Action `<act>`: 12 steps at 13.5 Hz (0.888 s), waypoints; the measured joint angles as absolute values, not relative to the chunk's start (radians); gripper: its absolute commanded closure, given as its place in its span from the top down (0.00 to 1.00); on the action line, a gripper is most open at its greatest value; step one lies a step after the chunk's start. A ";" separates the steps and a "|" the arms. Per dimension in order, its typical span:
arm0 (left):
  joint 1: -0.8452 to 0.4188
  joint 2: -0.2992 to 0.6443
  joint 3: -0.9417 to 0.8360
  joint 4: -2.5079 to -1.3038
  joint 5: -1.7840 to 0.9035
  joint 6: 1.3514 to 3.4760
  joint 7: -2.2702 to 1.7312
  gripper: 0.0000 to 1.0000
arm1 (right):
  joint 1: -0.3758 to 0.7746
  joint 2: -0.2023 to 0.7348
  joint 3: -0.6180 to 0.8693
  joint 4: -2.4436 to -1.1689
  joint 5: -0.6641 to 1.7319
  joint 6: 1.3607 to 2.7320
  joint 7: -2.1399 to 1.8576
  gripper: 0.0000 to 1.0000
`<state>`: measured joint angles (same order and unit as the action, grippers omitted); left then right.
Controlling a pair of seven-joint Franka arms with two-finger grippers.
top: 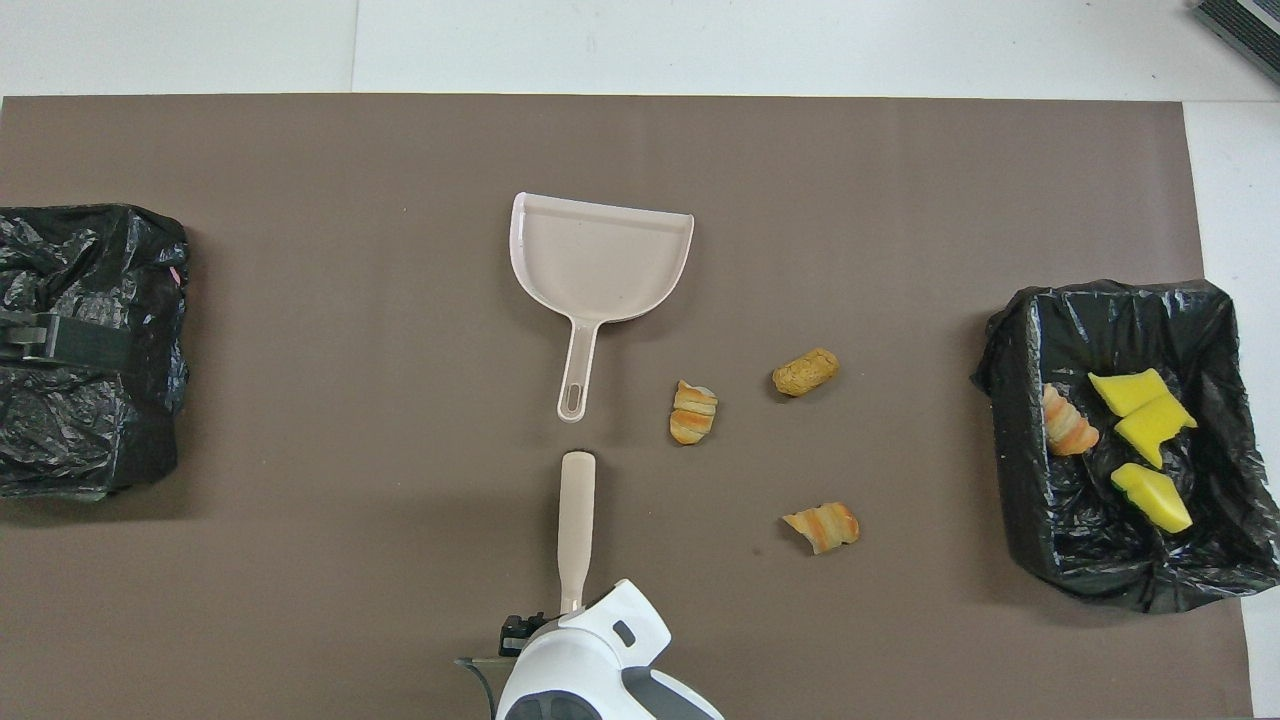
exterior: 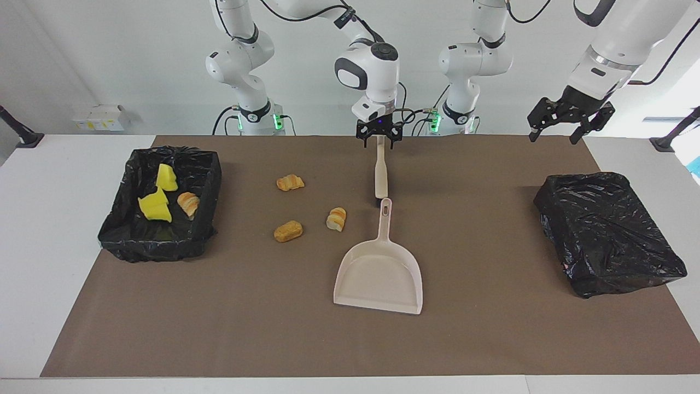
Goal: Sweep and dump trash in bin
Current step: 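Grasp the pink brush handle with the right gripper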
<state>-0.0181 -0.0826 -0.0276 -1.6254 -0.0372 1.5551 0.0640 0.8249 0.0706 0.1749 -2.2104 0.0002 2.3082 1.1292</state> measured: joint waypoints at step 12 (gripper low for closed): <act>-0.018 -0.083 -0.028 -1.625 -0.037 1.555 0.064 1.00 | 0.846 0.090 0.175 -2.205 0.000 2.317 1.129 0.00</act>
